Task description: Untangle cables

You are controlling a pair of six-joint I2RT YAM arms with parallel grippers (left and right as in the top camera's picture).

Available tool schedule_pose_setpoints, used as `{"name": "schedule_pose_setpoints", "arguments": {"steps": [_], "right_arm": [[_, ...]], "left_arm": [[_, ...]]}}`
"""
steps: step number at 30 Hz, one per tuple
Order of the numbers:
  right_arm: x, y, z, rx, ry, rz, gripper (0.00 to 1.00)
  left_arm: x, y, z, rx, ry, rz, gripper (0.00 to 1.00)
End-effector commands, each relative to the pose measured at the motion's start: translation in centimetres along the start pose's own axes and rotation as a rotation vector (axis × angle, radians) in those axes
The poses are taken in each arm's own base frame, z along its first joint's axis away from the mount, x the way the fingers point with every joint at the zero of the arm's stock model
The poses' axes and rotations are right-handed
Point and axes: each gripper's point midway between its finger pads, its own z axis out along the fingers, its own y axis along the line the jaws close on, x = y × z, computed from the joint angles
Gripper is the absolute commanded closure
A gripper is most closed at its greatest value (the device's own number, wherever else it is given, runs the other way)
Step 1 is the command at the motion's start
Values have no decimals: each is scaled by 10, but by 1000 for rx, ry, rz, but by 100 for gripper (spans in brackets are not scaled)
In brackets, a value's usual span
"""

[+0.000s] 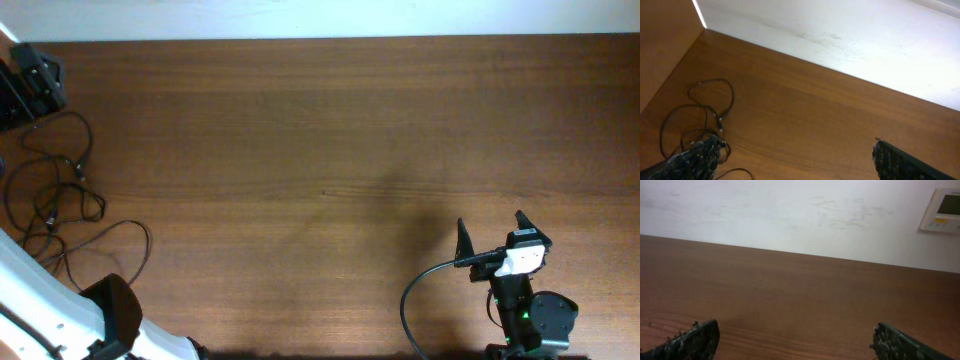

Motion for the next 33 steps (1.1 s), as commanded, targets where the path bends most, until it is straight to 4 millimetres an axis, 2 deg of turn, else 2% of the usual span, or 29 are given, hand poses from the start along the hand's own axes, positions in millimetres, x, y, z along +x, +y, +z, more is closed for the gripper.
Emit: {"name": "schedule_pose_setpoints", "arguments": {"steps": [1,11,13,16,18,20,23,25,26,29,31,33], "right_arm": [[2,1,0,-7,-4,14,1],[2,1,0,-8,-4,14,1],[2,1,0,-7,-4,14,1],[2,1,0,-7,-4,14,1],[2,1,0,-7,-4,14,1],[2,1,0,-7,-4,14,1],[2,1,0,-7,-4,14,1],[2,1,0,-7,-4,14,1],[2,1,0,-7,-4,14,1],[2,1,0,-7,-4,14,1],[2,1,0,-7,-4,14,1],[2,1,0,-7,-4,14,1]], "left_arm": [[0,-1,2,10,5,-13,1],[3,-4,-2,-19,6,8,0],[9,-16,-6,-25,16,39,1],[15,-45,-4,-6,-16,174,1],[26,-65,-1,44,-43,252,1],[51,-77,7,85,-64,287,0],[91,-76,19,104,-90,304,1],[130,-68,31,105,-101,306,0],[156,-63,39,104,-115,308,1],[208,-54,57,111,-193,325,1],[232,-54,66,122,-266,349,1],[247,-56,71,135,-313,366,1]]}}
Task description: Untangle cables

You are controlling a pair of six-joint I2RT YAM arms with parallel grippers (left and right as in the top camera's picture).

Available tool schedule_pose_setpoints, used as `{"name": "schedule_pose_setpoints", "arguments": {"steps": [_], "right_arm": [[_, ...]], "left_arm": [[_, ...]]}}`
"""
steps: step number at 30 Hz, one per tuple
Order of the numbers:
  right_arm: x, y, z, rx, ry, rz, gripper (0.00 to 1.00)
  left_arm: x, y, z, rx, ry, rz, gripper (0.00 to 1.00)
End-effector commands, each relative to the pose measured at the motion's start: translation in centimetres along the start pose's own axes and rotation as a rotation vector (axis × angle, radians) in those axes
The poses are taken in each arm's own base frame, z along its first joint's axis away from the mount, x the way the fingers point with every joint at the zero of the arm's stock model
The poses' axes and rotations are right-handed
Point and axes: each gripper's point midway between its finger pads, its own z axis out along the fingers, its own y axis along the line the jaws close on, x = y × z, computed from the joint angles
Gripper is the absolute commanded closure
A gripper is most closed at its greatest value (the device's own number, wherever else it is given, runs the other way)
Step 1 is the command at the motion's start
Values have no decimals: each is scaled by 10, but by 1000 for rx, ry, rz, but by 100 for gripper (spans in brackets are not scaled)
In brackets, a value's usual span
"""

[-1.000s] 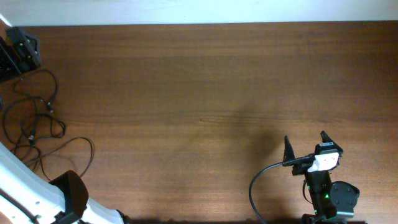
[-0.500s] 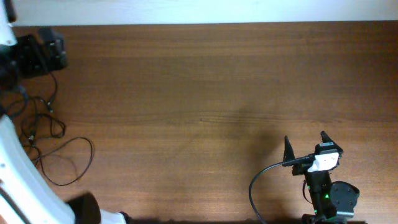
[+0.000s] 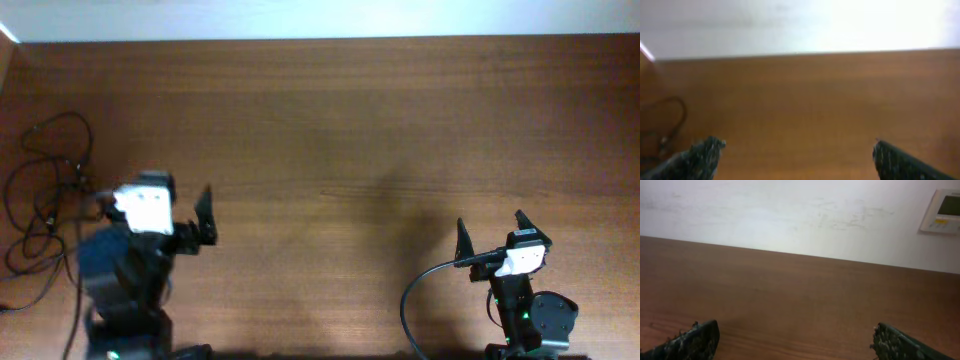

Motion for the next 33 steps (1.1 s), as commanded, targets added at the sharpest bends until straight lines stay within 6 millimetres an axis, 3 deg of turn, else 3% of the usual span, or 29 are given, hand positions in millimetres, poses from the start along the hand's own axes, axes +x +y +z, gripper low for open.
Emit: {"name": "schedule_pose_setpoints", "arguments": {"steps": [1,7,15,33], "right_arm": [[3,1,0,-5,1,11,1],[3,1,0,-5,1,11,1],[3,1,0,-5,1,11,1],[3,1,0,-5,1,11,1]], "left_arm": [[33,-13,2,17,-66,45,1],[67,-22,6,21,-255,86,1],[106,-18,16,-12,-244,80,1],[101,-20,13,-6,-284,84,1]]}}
